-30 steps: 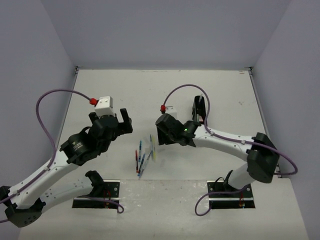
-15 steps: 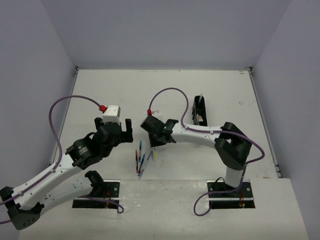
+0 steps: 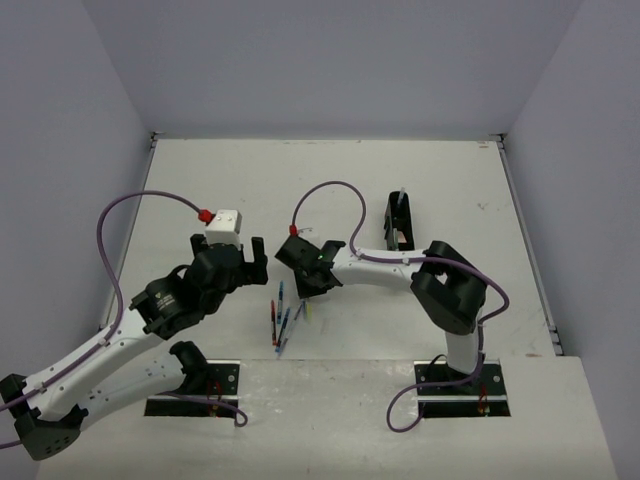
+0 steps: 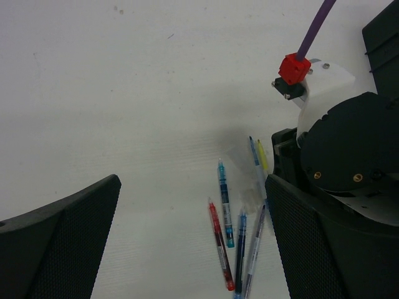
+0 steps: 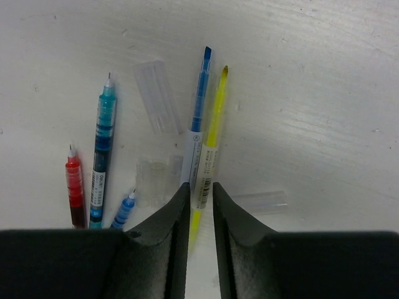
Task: Sort the stationery into containers
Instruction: Pick up the pen from the center of the board.
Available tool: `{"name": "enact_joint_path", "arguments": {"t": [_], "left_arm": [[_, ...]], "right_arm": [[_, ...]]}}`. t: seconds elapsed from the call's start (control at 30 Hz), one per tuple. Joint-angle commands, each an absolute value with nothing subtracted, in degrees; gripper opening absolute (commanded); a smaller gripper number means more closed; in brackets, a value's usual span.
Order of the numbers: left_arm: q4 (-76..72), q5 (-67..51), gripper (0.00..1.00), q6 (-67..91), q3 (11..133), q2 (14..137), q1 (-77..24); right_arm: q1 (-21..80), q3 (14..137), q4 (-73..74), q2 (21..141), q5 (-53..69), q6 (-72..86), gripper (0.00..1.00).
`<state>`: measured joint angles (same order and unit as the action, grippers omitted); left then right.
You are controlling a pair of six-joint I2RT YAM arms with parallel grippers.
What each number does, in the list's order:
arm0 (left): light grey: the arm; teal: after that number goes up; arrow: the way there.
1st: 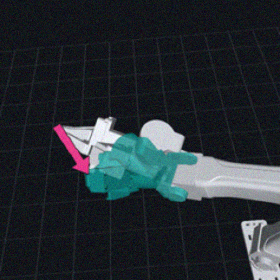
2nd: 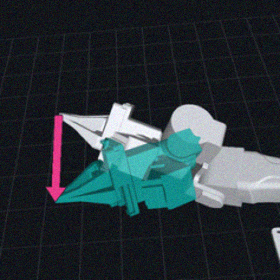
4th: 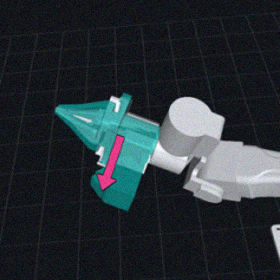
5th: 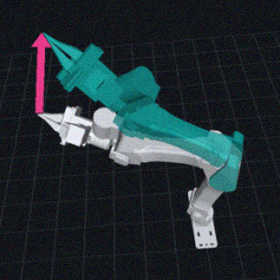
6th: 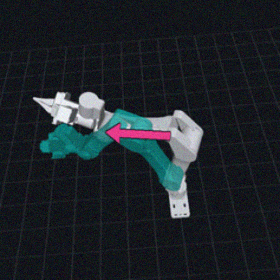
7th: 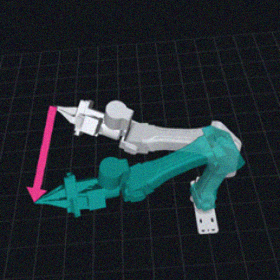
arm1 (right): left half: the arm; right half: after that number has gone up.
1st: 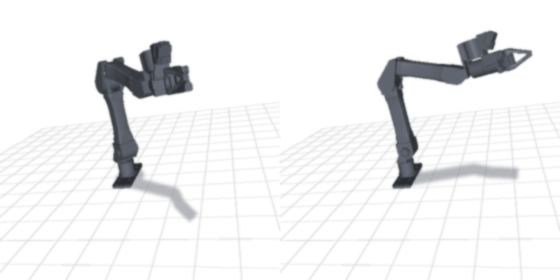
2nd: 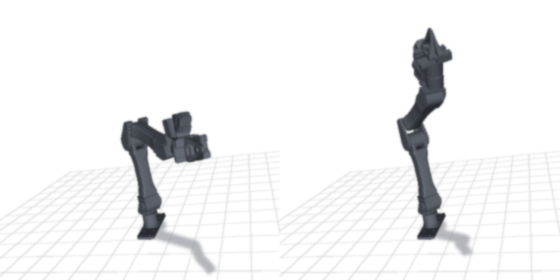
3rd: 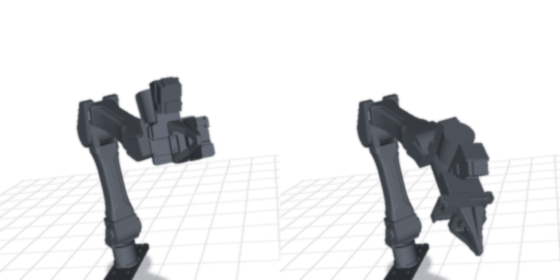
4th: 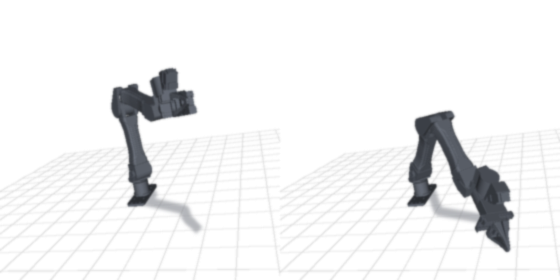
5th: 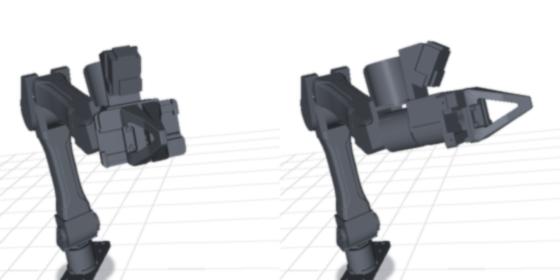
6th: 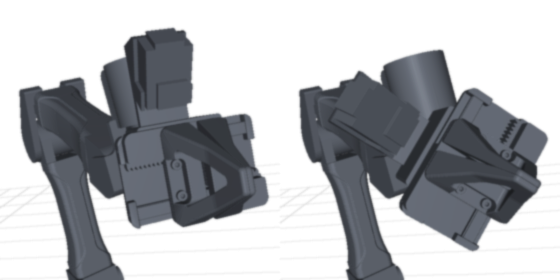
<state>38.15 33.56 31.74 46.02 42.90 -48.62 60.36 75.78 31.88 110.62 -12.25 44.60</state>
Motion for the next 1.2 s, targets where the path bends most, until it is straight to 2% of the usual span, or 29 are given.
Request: {"name": "enact_joint_path", "arguments": {"t": [0.0, 1.17], "left_arm": [[35.86, 33.31, 1.00, 29.71, 46.16, 42.45, -48.34], [35.41, 31.89, 1.00, 29.17, 46.05, 43.43, -48.41]], "right_arm": [[61.06, 78.81, 32.88, 111.94, -12.58, 46.16, 0.20], [61.36, 75.87, 33.87, 110.06, -15.69, 47.12, 0.17]]}}
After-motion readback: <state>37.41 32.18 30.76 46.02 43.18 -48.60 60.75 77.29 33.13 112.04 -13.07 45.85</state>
